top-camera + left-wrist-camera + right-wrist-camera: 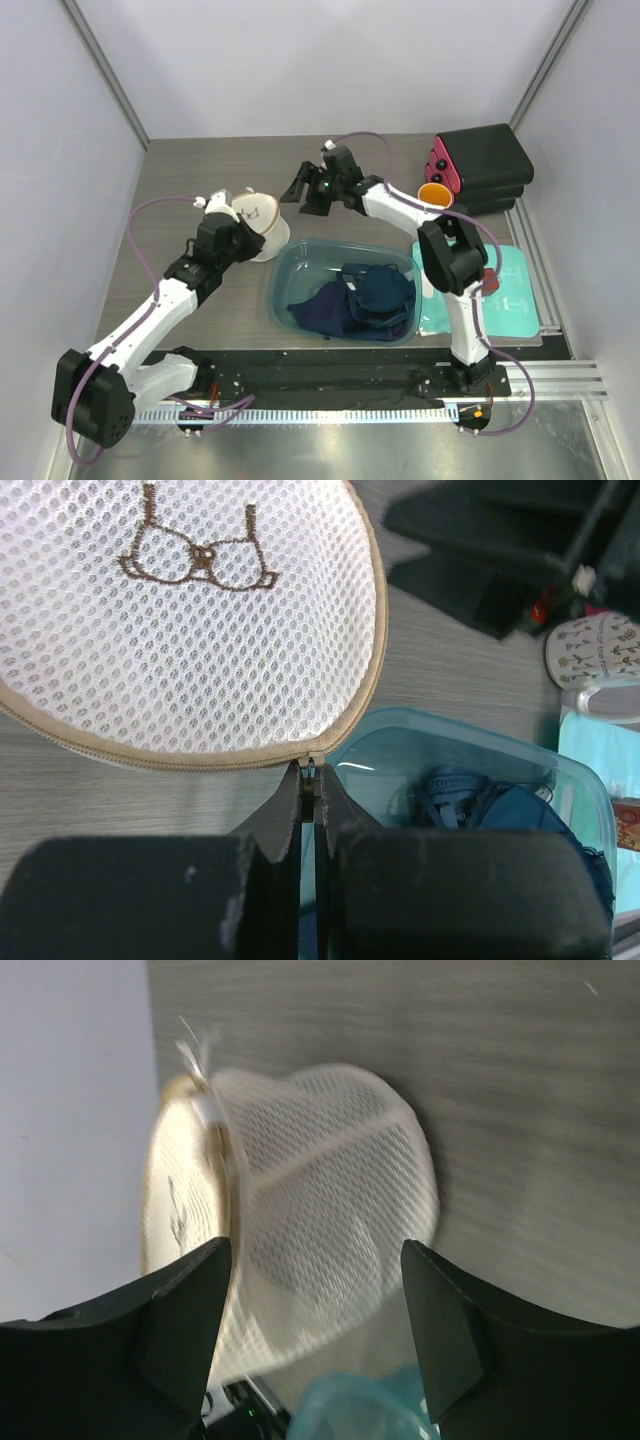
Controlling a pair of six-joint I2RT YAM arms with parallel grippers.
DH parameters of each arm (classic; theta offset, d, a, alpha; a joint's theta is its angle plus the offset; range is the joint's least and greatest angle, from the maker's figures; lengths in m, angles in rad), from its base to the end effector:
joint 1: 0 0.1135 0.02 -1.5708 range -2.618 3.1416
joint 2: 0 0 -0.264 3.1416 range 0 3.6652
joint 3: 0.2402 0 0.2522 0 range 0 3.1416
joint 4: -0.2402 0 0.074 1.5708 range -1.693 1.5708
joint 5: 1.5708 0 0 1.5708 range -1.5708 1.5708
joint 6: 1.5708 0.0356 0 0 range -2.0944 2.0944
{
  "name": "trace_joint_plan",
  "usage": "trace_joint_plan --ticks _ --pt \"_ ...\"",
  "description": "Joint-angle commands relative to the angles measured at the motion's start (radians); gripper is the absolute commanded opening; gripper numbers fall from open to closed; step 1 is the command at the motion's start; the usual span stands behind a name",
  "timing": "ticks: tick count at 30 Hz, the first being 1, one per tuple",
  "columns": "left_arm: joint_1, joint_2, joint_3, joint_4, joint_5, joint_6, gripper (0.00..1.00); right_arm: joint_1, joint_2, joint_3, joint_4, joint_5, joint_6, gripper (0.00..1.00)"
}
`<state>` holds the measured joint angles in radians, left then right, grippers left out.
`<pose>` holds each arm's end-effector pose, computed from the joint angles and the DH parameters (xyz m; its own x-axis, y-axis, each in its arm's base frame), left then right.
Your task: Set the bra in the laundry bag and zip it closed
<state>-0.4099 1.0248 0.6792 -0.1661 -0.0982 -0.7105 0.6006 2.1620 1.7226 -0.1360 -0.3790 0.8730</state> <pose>0.2115 -0.0881 0.2590 -0.5480 -0.4696 -0.6923 -0.0517 0.8450 -0.5323 0.4085 0.2958 0.2245 -0.8870 0.2553 -0.3848 -0.1579 0.6154 0.7722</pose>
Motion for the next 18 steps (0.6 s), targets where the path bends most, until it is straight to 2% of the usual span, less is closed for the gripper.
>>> trace_joint_plan --ticks 1,7,18 --pt "0.000 0.046 0.063 0.097 0.055 -0.018 0.00 0.025 -0.258 -0.196 0.021 0.106 -0.019 0.75" --pt "0.000 0.067 0.063 0.120 0.075 -0.029 0.00 0.120 -0.347 -0.328 0.186 0.138 0.121 0.73" --pt "0.002 -0.006 0.068 0.079 0.084 -0.017 0.00 0.179 -0.237 -0.232 0.214 0.143 0.219 0.56"
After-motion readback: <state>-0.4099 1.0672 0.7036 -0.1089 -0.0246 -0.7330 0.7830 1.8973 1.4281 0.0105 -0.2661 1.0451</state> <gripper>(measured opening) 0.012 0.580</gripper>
